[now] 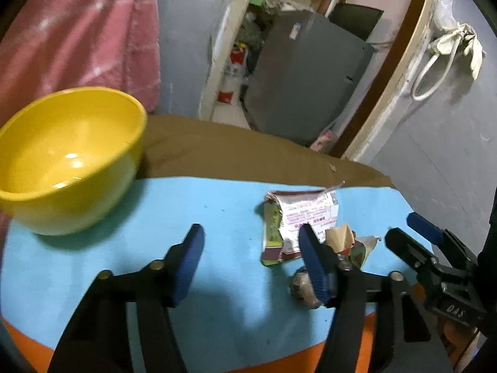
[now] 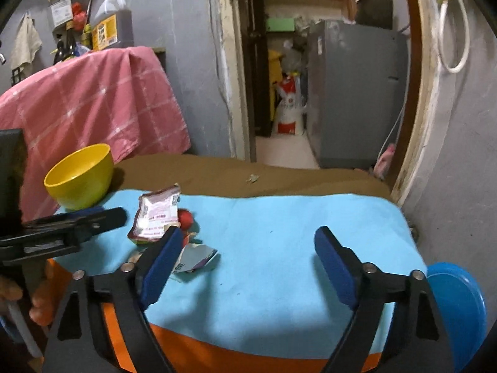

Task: Collect trash
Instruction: 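Bring both tools back over the remaining trash on the blanket, then grasp the printed snack wrapper with the left gripper while the right grasps a red piece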

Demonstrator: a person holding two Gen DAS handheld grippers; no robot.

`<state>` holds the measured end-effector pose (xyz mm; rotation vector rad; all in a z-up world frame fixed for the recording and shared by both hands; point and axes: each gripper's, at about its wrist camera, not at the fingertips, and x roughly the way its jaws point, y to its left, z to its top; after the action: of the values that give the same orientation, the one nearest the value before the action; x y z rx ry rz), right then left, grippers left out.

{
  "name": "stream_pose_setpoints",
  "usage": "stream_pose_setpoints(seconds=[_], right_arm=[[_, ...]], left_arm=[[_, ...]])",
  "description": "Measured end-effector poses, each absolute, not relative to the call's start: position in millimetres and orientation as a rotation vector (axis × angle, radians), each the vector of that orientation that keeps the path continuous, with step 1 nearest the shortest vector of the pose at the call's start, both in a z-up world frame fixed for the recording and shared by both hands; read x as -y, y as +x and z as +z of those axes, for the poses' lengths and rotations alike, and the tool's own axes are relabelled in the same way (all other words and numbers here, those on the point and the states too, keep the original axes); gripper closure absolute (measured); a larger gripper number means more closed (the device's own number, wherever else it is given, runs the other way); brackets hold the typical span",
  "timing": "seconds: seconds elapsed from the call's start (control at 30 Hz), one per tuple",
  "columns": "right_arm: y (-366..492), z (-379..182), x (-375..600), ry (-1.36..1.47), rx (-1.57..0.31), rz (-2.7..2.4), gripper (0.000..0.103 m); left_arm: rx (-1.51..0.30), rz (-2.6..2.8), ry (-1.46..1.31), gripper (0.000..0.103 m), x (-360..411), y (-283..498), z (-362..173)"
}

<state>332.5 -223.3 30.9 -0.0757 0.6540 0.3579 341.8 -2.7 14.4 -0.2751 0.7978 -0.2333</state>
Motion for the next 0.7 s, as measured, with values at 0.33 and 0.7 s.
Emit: stream_pose_setpoints(seconds=[0.33,0.7], right_arm=[[336.7,21.0,203.9,-0.139,-0.730,0.417,0.029],[342.5,3.7,213.0,-0.005,-0.837,0.505,0.030]], left_arm=[[-0.863,-0.325,-0.319,0.093,6.4,361.6,14.3],[-0.817,-0.291,-0.286,0.102,9.4,355.2,15.9]])
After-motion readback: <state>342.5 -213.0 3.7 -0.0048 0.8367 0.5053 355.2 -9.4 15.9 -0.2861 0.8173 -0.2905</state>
